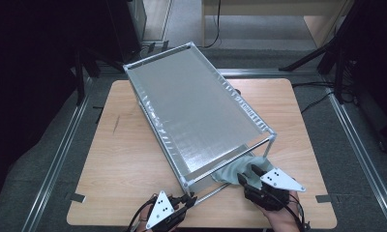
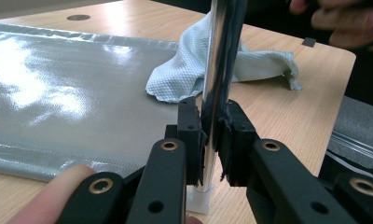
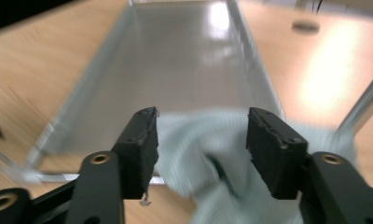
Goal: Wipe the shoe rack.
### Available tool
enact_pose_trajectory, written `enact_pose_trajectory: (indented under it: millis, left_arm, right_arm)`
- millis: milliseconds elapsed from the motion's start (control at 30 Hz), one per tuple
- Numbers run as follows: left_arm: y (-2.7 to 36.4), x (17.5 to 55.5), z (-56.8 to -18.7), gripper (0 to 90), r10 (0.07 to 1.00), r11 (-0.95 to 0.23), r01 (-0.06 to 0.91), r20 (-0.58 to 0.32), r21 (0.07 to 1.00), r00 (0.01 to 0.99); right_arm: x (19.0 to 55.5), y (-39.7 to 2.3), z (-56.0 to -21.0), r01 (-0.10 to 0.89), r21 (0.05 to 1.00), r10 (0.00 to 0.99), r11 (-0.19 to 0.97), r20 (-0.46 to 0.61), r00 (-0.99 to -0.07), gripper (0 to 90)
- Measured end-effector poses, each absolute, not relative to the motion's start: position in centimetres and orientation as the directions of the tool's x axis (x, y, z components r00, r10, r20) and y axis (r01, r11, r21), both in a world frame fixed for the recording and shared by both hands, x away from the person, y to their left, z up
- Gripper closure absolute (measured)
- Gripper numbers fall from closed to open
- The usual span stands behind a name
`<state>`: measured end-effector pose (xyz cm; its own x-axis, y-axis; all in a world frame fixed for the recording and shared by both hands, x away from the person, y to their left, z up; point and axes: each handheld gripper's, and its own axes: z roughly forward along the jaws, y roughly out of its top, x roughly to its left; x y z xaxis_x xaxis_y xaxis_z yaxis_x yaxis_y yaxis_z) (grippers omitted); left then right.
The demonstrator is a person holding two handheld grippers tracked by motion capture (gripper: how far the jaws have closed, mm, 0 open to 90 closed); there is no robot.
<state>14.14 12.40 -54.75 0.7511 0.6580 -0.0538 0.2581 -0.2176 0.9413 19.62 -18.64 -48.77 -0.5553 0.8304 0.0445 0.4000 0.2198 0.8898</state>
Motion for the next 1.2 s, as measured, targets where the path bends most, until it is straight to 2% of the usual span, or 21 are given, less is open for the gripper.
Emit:
enact_pose_trajectory:
  millis: [133, 200, 333, 367, 400, 533, 600, 700, 767, 1033, 1200]
  left_arm:
    - [12.3, 14.2, -54.8, 80.9, 0.658, -0.212, 0.26, -0.059, 0.942, 0.751]
    - [12.3, 14.2, -54.8, 80.9, 0.658, -0.213, 0.259, -0.058, 0.942, 0.75]
    - [12.3, 14.2, -54.8, 80.9, 0.66, -0.215, 0.261, -0.057, 0.941, 0.749]
    - [12.3, 14.2, -54.8, 80.9, 0.659, -0.214, 0.261, -0.058, 0.941, 0.75]
    - [12.3, 14.2, -54.8, 80.9, 0.659, -0.215, 0.26, -0.057, 0.941, 0.75]
    - [12.3, 14.2, -54.8, 80.8, 0.658, -0.217, 0.26, -0.056, 0.941, 0.751]
    - [12.3, 14.2, -54.8, 80.8, 0.658, -0.22, 0.258, -0.052, 0.941, 0.751]
    - [12.3, 14.2, -54.8, 80.9, 0.659, -0.22, 0.258, -0.052, 0.941, 0.751]
    - [12.3, 14.2, -54.8, 80.9, 0.658, -0.219, 0.259, -0.053, 0.941, 0.751]
    - [12.3, 14.2, -54.8, 80.9, 0.658, -0.214, 0.261, -0.058, 0.941, 0.751]
    - [12.6, 14.3, -54.5, 79.1, 0.663, -0.203, 0.269, -0.071, 0.941, 0.746]
  right_arm:
    - [19.9, -17.4, -49.1, 0.372, 0.893, 0.854, 0.252, -0.025, -0.519, 28.5]
    - [20.9, -16.8, -50.5, 0.398, 0.872, 0.87, 0.285, -0.061, -0.489, 26.4]
    - [22.4, -16.8, -52.3, 0.465, 0.842, 0.895, 0.273, -0.045, -0.443, 28.0]
    - [23.1, -16.8, -53.4, 0.53, 0.803, 0.908, 0.275, -0.035, -0.418, 32.5]
    - [23.2, -16.7, -53.8, 0.548, 0.788, 0.908, 0.28, -0.032, -0.417, 37.4]
    - [23.2, -16.8, -54.2, 0.555, 0.778, 0.893, 0.295, -0.018, -0.449, 68.7]
    - [23.4, -17.2, -54.0, 0.547, 0.788, 0.911, 0.282, -0.04, -0.412, 78.1]
    - [24.1, -18.1, -53.9, 0.52, 0.822, 0.945, 0.234, -0.067, -0.319, 80.5]
    - [24.6, -18.4, -54.1, 0.519, 0.821, 0.95, 0.238, -0.086, -0.301, 80.8]
    - [23.8, -15.9, -54.7, 0.528, 0.796, 0.906, 0.296, -0.059, -0.419, 80.8]
    - [22.4, -13.4, -55.0, 0.501, 0.791, 0.873, 0.352, -0.086, -0.479, 80.7]
